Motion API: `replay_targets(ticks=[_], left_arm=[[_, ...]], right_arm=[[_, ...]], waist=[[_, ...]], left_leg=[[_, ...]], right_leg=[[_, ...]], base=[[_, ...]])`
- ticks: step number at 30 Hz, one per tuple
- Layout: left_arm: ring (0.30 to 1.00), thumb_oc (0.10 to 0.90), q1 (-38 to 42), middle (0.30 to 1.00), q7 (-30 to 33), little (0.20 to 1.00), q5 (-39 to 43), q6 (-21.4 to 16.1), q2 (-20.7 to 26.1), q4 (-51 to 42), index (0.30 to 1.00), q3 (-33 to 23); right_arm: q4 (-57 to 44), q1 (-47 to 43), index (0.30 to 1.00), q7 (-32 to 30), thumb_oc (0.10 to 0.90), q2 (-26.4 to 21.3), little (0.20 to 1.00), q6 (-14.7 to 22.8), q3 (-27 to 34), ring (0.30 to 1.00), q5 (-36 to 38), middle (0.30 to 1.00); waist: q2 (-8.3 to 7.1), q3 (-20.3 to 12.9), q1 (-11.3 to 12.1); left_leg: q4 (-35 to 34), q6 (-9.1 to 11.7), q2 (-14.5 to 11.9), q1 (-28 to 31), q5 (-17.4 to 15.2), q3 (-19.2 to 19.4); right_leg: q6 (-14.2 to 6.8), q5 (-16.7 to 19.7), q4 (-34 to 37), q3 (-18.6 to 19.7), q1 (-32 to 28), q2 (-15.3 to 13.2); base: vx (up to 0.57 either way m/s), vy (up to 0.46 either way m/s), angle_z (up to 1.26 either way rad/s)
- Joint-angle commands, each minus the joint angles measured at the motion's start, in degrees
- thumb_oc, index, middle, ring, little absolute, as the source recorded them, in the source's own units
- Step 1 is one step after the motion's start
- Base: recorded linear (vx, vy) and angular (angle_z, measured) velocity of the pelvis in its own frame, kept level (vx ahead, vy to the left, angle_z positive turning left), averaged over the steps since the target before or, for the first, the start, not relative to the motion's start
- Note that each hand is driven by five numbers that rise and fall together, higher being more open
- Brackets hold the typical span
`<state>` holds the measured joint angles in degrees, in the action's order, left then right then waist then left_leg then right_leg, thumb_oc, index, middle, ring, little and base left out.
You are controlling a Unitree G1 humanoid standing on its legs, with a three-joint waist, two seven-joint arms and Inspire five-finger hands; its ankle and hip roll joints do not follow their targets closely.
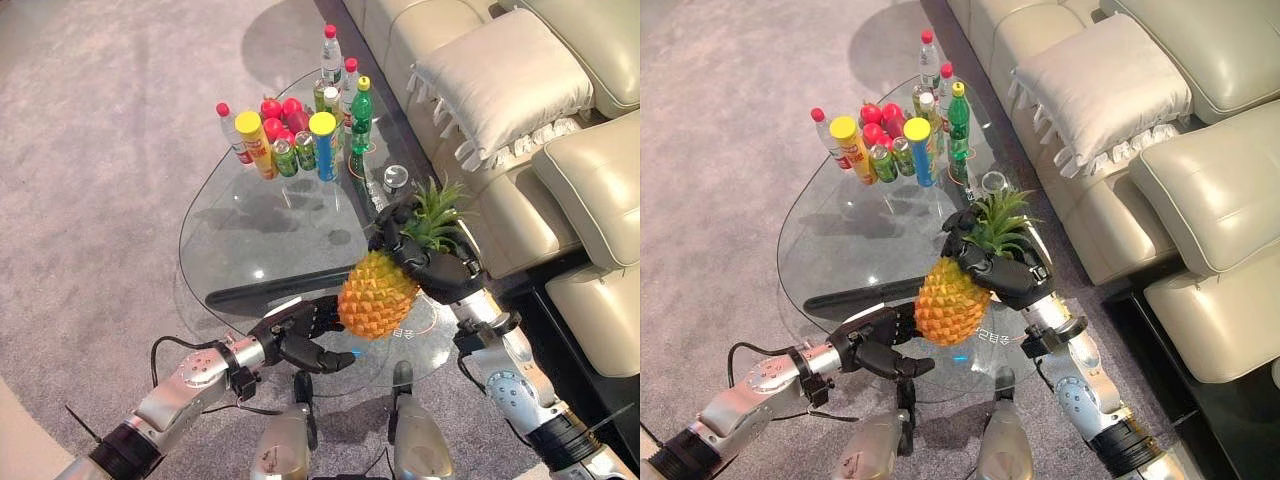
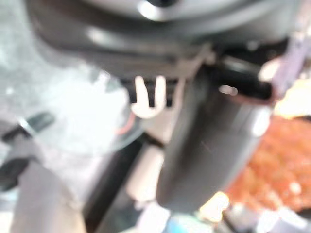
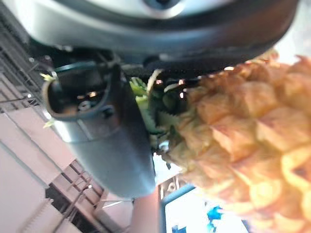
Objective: Pick up the fruit to the plate
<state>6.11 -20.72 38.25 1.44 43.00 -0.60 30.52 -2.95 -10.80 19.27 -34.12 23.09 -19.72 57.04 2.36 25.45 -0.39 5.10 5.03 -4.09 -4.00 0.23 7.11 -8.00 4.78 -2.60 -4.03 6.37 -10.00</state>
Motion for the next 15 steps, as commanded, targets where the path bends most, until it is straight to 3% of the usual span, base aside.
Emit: replay_targets(ticks=[1, 5, 15], left_arm=[[0.9, 0.8, -2.6, 0.9, -0.28, 0.9, -2.93, -5.4, -2.27, -2.4, 0.9, -3.14], [0.9, 0.8, -2.98, 0.9, 2.41, 0.9, -3.91, -6.2, -2.95, 0.86, 0.9, -2.39], [0.9, 0.8, -2.6, 0.9, 6.85, 0.9, -4.75, -9.42, -5.91, 9.04, 0.9, 1.07]], right_arm=[[-10.64, -5.65, 0.3, -6.18, 0.1, -1.12, 0.2, 8.44, 5.17, 0.3, -9.23, 0.3], [-9.22, -6.85, 0.3, -17.42, 0.1, -4.04, 0.2, 8.82, 7.2, 0.3, -22.08, 0.3], [-4.33, -13.4, 0.3, -27.45, 0.1, -3.37, 0.2, 8.74, 7.99, 0.3, -25.84, 0.3]], waist=[[-1.91, -3.46, -1.54], [-1.83, -3.15, -2.04], [-1.13, -0.27, -1.86]], left_leg=[[8.46, -3.61, 7.39, -3.52, -6.95, -0.32], [8.65, -3.7, 7.28, -3.74, -6.99, -0.04], [11.16, -3.84, 7.64, -6.59, -7.41, -0.28]], right_leg=[[2.12, -8.11, -4.41, -3.29, -2.14, 7.04], [2.09, -8.27, -4.81, -3.18, -1.71, 7.09], [2.39, -8.67, -6.86, -3.1, 0.77, 7.04]], base=[[0.0, 0.0, 0.0], [0.0, 0.0, 0.0], [-0.02, 0.012, -0.01]])
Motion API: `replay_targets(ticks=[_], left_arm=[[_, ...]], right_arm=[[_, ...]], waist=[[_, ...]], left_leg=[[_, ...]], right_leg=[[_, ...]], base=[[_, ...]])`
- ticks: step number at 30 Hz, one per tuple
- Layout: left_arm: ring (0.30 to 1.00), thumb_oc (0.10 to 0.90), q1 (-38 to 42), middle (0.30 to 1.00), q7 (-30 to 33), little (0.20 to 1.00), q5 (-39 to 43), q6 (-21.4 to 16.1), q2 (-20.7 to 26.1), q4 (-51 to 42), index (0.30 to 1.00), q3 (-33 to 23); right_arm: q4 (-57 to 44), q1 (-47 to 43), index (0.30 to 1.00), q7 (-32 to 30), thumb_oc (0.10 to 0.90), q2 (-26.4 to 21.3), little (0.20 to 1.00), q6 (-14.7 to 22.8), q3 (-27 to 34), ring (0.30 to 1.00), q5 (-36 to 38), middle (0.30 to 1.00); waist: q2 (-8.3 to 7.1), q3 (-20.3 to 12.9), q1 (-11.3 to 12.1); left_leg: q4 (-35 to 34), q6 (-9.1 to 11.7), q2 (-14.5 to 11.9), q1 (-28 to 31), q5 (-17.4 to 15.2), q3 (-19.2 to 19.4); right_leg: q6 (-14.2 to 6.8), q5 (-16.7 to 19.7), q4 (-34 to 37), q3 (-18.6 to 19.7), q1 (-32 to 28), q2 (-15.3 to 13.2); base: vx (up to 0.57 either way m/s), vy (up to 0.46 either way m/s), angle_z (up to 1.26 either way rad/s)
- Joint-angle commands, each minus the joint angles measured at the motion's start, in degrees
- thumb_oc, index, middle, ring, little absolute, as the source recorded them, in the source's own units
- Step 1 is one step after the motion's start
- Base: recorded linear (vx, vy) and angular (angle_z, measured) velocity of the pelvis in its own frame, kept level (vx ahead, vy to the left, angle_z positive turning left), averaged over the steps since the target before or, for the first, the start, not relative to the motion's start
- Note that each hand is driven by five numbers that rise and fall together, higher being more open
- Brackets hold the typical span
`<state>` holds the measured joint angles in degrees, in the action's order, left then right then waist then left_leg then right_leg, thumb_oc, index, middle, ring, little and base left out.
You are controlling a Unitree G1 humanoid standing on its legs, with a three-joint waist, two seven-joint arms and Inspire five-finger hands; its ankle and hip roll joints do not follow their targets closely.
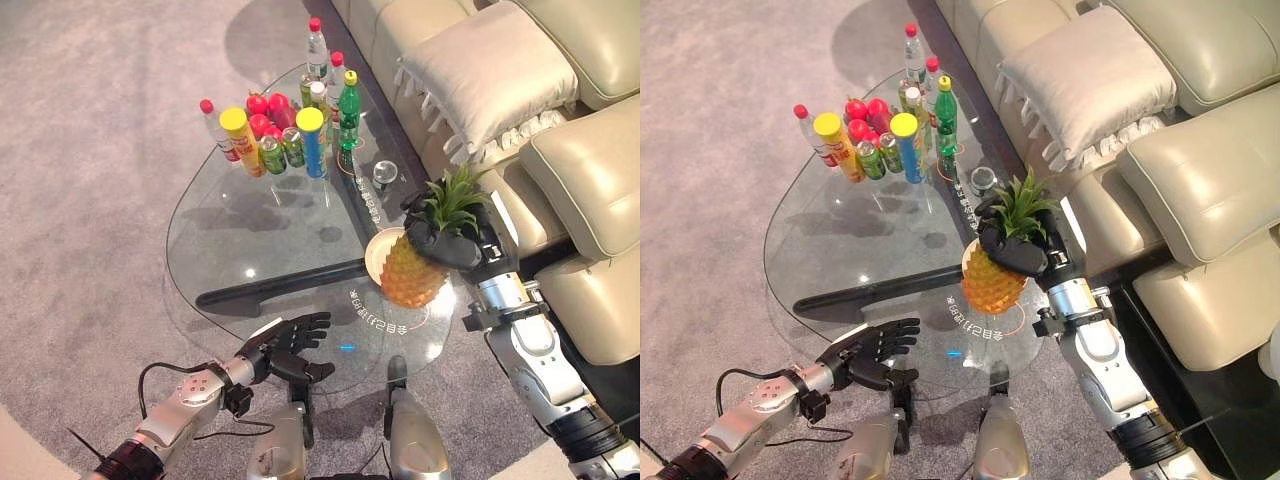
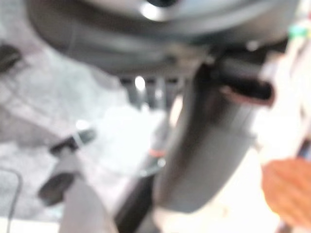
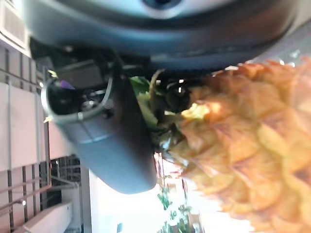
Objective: Pick up the fruit to the plate
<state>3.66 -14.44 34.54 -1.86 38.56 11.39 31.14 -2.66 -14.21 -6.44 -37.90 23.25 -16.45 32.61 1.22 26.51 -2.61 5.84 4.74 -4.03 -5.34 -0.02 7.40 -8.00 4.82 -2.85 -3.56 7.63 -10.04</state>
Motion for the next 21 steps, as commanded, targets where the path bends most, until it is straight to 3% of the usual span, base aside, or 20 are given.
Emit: replay_targets(ticks=[1, 6, 12, 21], left_arm=[[0.9, 0.8, 0.35, 0.9, 1.25, 0.9, -1.51, -6.61, -1.48, -2.37, 0.9, 0.95], [0.9, 0.8, 2.53, 0.9, 3.99, 0.9, -1.24, -7.63, -1.97, 0.42, 0.9, 2.59], [0.9, 0.8, 3.92, 0.9, 8.75, 0.9, -1.76, -8.06, -4.11, 4.78, 0.9, 4.35], [0.9, 0.8, 4.55, 0.9, 12.67, 0.9, -1.46, -8.28, -5.51, 9.36, 0.9, 7.16]], right_arm=[[-4.32, -10.79, 0.3, -2.68, 0.1, 0.65, 0.2, 8.45, 4.41, 0.3, -2.35, 0.3], [-1.1, -15.23, 0.3, -8.41, 0.1, 0.75, 0.2, 8.49, 3.06, 0.3, -7.31, 0.3], [7.57, -22.22, 0.3, -23.12, 0.1, 0.28, 0.2, 8.7, 0.71, 0.3, -24.75, 0.3], [19.32, -29.51, 0.3, -31.9, 0.1, -0.53, 0.2, 10.33, -1.69, 0.3, -28.32, 0.3]], waist=[[0.09, -0.83, 0.41], [0.55, 1.76, 0.8], [1.55, 3.28, 1.78], [2.73, 3.28, 2.73]], left_leg=[[10.87, -3.5, 7.65, -5.84, -7.18, -0.68], [12.8, -3.4, 7.9, -8.6, -7.0, -0.8], [13.87, -3.5, 8.67, -13.86, -6.23, -0.71], [15.33, -3.34, 9.27, -19.45, -6.02, -0.59]], right_leg=[[2.42, -8.68, -6.95, -3.58, 0.04, 7.03], [2.56, -8.38, -8.6, -3.95, 2.71, 6.6], [2.5, -7.92, -10.97, -5.08, 8.94, 6.06], [2.48, -7.49, -12.93, -5.64, 15.16, 5.53]], base=[[-0.04, 0.015, 0.02], [-0.07, 0.018, 0.0], [-0.05, 0.009, 0.05], [-0.01, 0.011, 0.06]])
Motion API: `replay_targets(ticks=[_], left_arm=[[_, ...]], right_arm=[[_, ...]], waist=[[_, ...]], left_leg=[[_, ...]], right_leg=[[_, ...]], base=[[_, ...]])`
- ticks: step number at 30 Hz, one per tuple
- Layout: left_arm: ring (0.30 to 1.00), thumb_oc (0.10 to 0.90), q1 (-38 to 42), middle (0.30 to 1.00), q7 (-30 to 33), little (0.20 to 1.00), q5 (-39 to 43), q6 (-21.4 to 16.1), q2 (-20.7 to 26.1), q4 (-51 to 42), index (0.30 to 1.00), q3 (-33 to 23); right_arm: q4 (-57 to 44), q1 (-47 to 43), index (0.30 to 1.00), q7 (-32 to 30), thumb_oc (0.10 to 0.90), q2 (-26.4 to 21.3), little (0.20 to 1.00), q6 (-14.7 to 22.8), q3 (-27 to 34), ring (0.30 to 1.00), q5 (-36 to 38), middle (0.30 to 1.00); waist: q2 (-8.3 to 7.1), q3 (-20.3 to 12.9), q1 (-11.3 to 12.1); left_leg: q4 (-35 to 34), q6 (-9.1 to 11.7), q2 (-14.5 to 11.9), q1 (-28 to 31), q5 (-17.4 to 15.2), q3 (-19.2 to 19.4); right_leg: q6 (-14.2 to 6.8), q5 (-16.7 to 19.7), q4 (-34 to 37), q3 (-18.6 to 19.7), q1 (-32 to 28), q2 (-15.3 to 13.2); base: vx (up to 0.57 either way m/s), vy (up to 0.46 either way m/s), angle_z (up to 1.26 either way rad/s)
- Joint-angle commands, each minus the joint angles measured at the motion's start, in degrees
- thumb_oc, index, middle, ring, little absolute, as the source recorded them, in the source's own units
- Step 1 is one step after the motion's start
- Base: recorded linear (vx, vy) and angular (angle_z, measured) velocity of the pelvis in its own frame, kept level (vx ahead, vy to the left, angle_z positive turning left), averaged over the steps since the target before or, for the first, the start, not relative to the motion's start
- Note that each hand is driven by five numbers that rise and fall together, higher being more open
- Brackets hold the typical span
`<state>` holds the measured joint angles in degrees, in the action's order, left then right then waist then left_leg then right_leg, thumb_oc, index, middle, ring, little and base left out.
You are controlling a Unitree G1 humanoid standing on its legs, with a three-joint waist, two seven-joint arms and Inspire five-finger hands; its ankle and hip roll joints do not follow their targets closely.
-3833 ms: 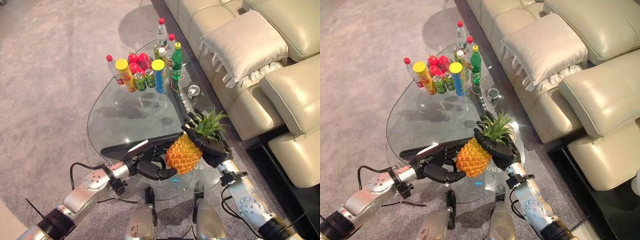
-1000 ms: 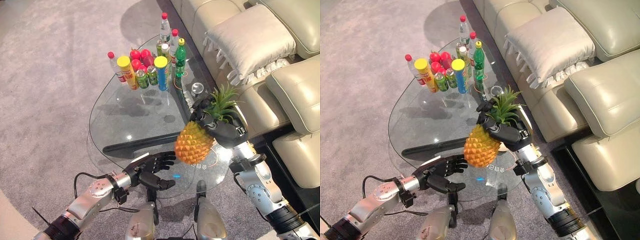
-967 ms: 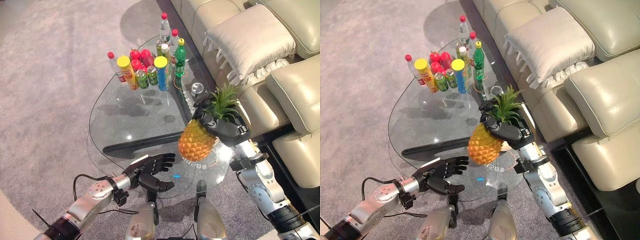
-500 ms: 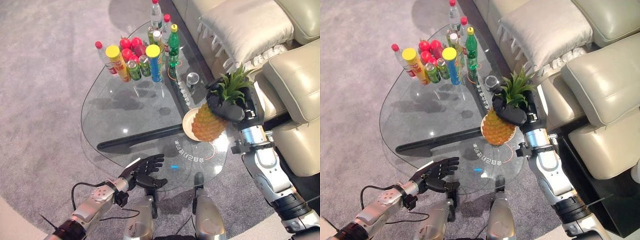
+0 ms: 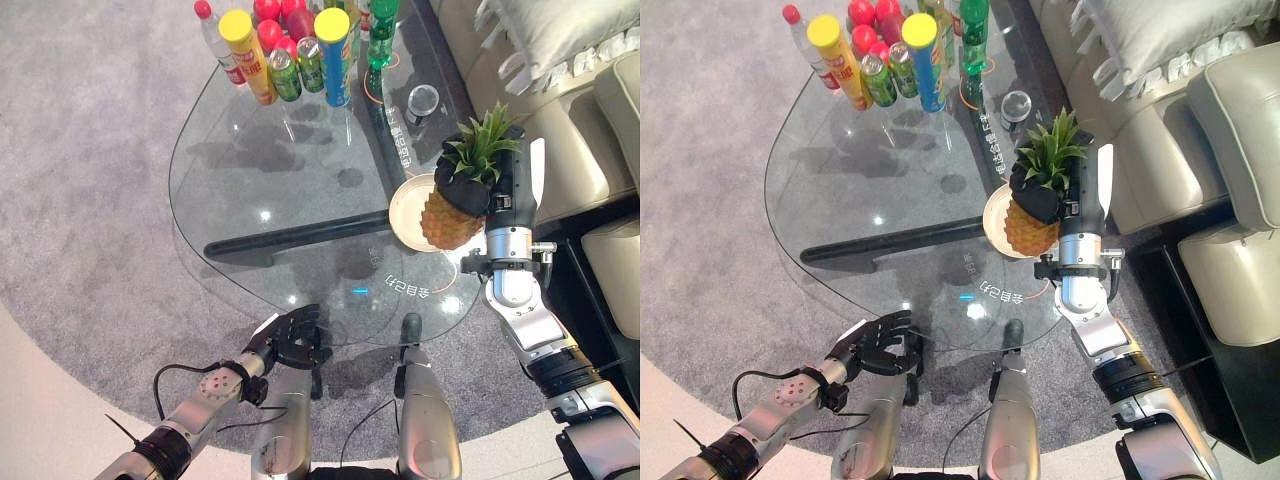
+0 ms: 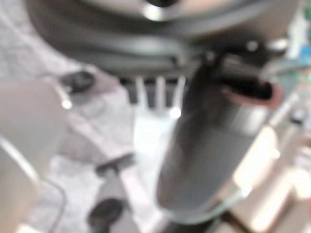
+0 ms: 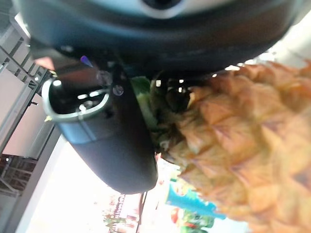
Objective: Pick up the fruit to the plate
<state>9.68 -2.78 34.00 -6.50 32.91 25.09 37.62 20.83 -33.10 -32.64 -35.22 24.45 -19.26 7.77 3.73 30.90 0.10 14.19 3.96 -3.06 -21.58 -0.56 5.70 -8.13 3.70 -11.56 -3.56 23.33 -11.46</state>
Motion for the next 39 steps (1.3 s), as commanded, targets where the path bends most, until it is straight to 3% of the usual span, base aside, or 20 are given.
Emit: replay_targets(ticks=[1, 6, 27, 39], left_arm=[[0.9, 0.8, -1.4, 0.9, 1.27, 0.9, -0.91, -3.64, 0.09, -4.29, 0.9, 0.91], [0.9, 0.8, -0.29, 0.9, 3.89, 0.9, -0.07, -3.61, -0.93, -2.16, 0.9, 2.83], [0.9, 0.8, -0.5, 0.9, 7.19, 0.9, 3.82, -1.52, -4.11, 1.28, 0.9, 5.38], [0.9, 0.8, 0.46, 0.9, 9.63, 0.9, 5.27, -2.3, -4.81, 0.19, 0.9, 7.32]], right_arm=[[-3.45, -10.93, 0.3, -6.11, 0.1, -3.18, 0.2, 9.49, 1.01, 0.3, -3.47, 0.3], [2.24, -14.12, 0.3, -9.96, 0.1, -2.49, 0.2, 11.31, 1.3, 0.3, -4.19, 0.3], [10.83, -21.8, 0.3, -11.84, 0.1, -4.29, 0.2, 13.48, -0.09, 0.3, -5.82, 0.3], [15.22, -26.92, 0.3, -19.13, 0.1, -4.84, 0.2, 15.41, -1.67, 0.3, -11.64, 0.3]], waist=[[0.28, -1.1, 0.07], [1.02, -1.1, 0.39], [4.52, -1.1, 1.54], [6.36, -1.1, 2.65]], left_leg=[[7.04, -2.56, 8.29, -3.48, -5.5, 1.13], [6.89, -2.56, 8.56, -6.27, -5.27, 1.25], [6.23, -2.18, 9.43, -14.24, -3.48, 0.04], [6.03, -1.95, 9.74, -19.97, -2.03, -0.54]], right_leg=[[2.61, -6.37, -4.32, -5.68, -0.25, 6.91], [2.54, -6.04, -5.09, -5.73, 3.26, 6.7], [3.24, -5.64, -7.28, -5.64, 13.12, 6.75], [3.45, -5.14, -8.27, -6.45, 19.29, 6.71]], base=[[0.0, 0.036, 0.04], [0.0, 0.021, 0.02], [0.01, 0.016, 0.01], [0.0, 0.004, 0.01]])
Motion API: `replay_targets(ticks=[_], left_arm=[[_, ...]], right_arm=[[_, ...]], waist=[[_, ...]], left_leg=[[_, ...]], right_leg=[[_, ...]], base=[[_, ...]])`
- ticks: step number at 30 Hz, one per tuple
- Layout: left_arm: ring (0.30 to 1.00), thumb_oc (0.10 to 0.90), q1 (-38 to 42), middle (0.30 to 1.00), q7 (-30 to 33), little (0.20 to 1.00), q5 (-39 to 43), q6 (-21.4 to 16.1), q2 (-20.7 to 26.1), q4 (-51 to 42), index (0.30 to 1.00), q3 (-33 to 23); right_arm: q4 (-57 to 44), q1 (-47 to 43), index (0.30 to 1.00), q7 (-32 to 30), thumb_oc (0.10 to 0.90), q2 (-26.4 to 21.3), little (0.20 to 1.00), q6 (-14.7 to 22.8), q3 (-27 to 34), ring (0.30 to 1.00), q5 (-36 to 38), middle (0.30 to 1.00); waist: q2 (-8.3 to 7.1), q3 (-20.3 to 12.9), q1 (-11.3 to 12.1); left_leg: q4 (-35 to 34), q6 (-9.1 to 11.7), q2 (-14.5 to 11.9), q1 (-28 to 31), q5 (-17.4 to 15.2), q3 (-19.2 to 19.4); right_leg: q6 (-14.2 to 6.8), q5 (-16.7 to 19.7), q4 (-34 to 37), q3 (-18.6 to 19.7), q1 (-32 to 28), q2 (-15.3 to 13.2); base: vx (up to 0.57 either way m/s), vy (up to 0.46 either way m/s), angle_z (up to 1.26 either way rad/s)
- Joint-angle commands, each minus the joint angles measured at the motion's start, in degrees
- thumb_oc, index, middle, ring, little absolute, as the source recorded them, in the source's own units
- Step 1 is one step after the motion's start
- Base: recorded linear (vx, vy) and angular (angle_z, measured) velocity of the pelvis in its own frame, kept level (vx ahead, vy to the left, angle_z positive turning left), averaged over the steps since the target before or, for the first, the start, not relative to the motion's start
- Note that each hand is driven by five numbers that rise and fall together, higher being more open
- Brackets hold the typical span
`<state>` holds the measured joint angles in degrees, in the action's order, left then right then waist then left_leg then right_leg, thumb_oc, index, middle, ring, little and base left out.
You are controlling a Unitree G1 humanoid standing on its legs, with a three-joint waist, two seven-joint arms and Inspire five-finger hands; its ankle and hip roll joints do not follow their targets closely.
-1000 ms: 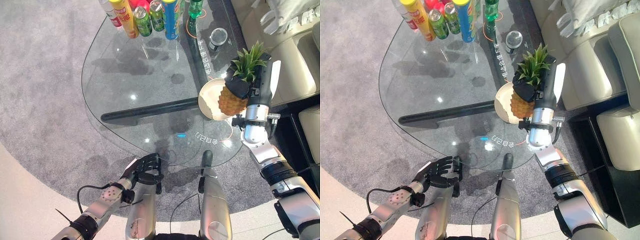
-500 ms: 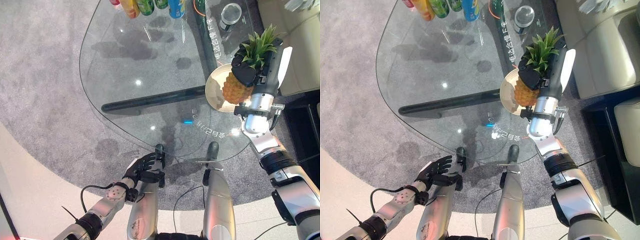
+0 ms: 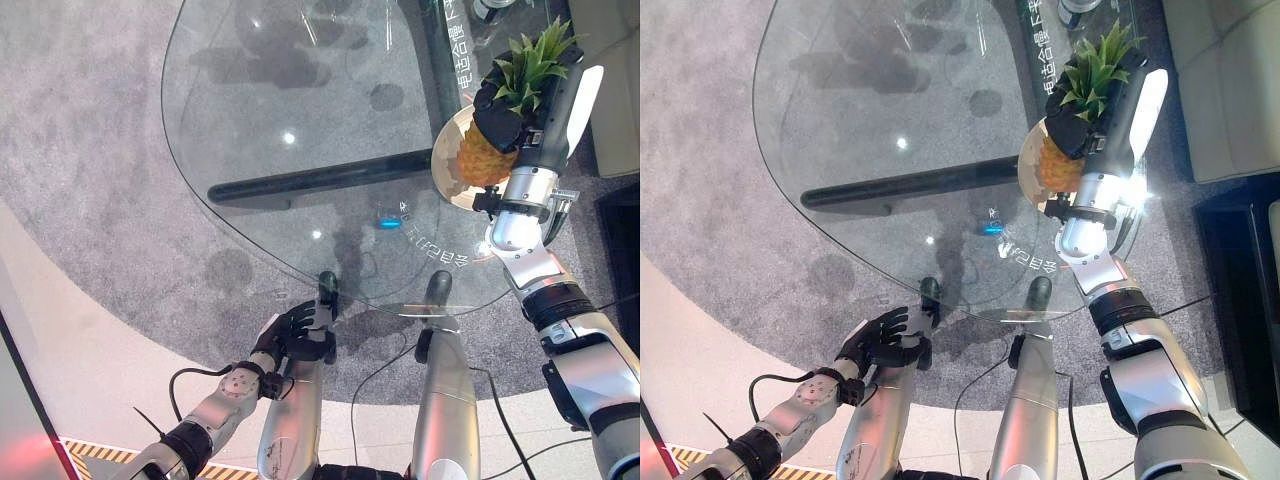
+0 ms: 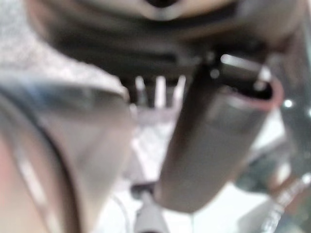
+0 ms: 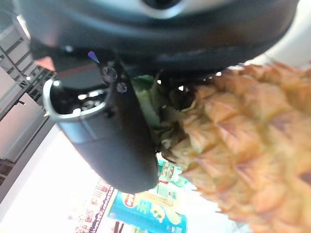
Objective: Pick up the fruit to the plate
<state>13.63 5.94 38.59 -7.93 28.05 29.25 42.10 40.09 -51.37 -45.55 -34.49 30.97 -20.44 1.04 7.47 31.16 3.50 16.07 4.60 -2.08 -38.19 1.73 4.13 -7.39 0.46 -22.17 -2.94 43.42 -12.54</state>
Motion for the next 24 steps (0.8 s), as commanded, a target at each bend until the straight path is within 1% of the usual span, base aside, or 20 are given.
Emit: replay_targets(ticks=[1, 4, 7, 14, 15, 21, 22, 23, 24], left_arm=[[0.9, 0.8, -3.48, 0.9, 0.91, 0.9, 0.68, -0.87, 0.06, -3.96, 0.9, 2.84], [0.9, 0.8, -2.74, 0.9, 1.53, 0.9, 1.14, -0.93, 0.21, -5.49, 0.9, 3.38], [0.9, 0.8, -2.35, 0.9, 2.29, 0.9, 1.67, -0.92, 0.31, -6.51, 0.9, 3.77], [0.9, 0.8, -1.98, 0.9, 2.63, 0.9, 1.87, -1.08, 0.24, -6.8, 0.9, 4.13], [0.9, 0.8, -2.06, 0.9, 2.74, 0.9, 1.97, -1.19, 0.42, -7.18, 0.9, 4.26], [0.9, 0.8, -2.27, 0.9, 3.59, 0.9, 2.39, -1.42, 0.92, -8.43, 0.9, 4.56], [0.9, 0.8, -1.85, 0.9, 3.83, 0.9, 2.79, -1.52, 1.01, -8.88, 0.9, 4.5], [0.9, 0.8, -1.79, 0.9, 3.83, 0.9, 2.88, -1.53, 1.05, -8.93, 0.9, 4.54], [0.9, 0.8, -1.58, 0.9, 3.81, 0.9, 3.03, -1.68, 1.3, -9.46, 0.9, 4.78]], right_arm=[[-4.04, -8.65, 0.3, -6.22, 0.1, -5.57, 0.2, 8.89, -0.49, 0.3, -4.91, 0.3], [-3.31, -10.15, 0.3, -8.66, 0.1, -5.48, 0.2, 9.67, -0.43, 0.3, -7.2, 0.3], [-2.58, -11.31, 0.3, -10.96, 0.1, -5.71, 0.2, 9.56, -0.72, 0.3, -10.39, 0.3], [-0.56, -13.02, 0.3, -13.22, 0.1, -6.82, 0.2, 9.11, -2.05, 0.3, -13.8, 0.3], [0.18, -13.43, 0.3, -14.78, 0.1, -7.44, 0.2, 8.61, -2.73, 0.3, -15.54, 0.3], [0.97, -13.11, 0.3, -16.67, 0.1, -8.22, 0.2, 9.47, -2.71, 0.3, -16.02, 0.3], [1.69, -13.95, 0.3, -16.94, 0.1, -8.44, 0.2, 9.19, -2.78, 0.3, -16.05, 0.3], [1.79, -14.0, 0.3, -16.95, 0.1, -8.48, 0.2, 9.17, -2.81, 0.3, -16.06, 0.3], [2.47, -14.34, 0.3, -17.65, 0.1, -8.76, 0.2, 8.93, -3.12, 0.3, -17.0, 0.3]], waist=[[2.62, -1.37, -0.75], [3.34, -1.37, -0.42], [3.84, -1.37, -0.18], [4.46, -1.37, 0.07], [4.79, -1.37, 0.14], [5.41, -1.37, 0.19], [5.76, -1.37, 0.29], [5.8, -1.37, 0.29], [6.26, -1.37, 0.32]], left_leg=[[4.15, -2.59, 8.75, -3.36, -4.33, 1.03], [4.68, -2.58, 8.75, -5.33, -4.18, 0.94], [5.48, -2.6, 8.8, -6.77, -4.25, 0.88], [6.51, -2.53, 8.68, -8.56, -4.32, 0.93], [6.8, -2.56, 8.64, -9.3, -4.29, 1.01], [7.66, -2.72, 8.57, -11.2, -4.4, 0.95], [7.67, -2.78, 8.49, -12.07, -4.16, 1.12], [7.71, -2.77, 8.48, -12.18, -4.14, 1.13], [8.16, -2.75, 8.54, -12.99, -4.12, 1.12]], right_leg=[[2.71, -1.9, 2.34, -7.07, -0.8, 7.79], [2.75, -1.92, 1.48, -7.4, 1.34, 7.49], [2.77, -1.99, 0.53, -7.66, 2.87, 7.01], [2.7, -2.07, -0.52, -7.77, 4.9, 6.33], [2.66, -2.06, -0.88, -7.73, 5.79, 6.13], [2.59, -2.23, -2.23, -7.24, 8.18, 5.9], [2.48, -2.1, -2.32, -7.05, 9.22, 5.74], [2.47, -2.08, -2.33, -7.03, 9.31, 5.71], [2.43, -2.09, -2.88, -6.8, 10.3, 5.58]], base=[[0.0, 0.0, 0.0], [-0.04, -0.003, 0.04], [-0.03, 0.007, 0.04], [-0.01, 0.014, 0.07], [-0.01, 0.016, 0.05], [0.0, 0.01, 0.03], [0.0, 0.0, 0.0], [0.0, 0.0, 0.0], [0.0, 0.0, 0.0]])
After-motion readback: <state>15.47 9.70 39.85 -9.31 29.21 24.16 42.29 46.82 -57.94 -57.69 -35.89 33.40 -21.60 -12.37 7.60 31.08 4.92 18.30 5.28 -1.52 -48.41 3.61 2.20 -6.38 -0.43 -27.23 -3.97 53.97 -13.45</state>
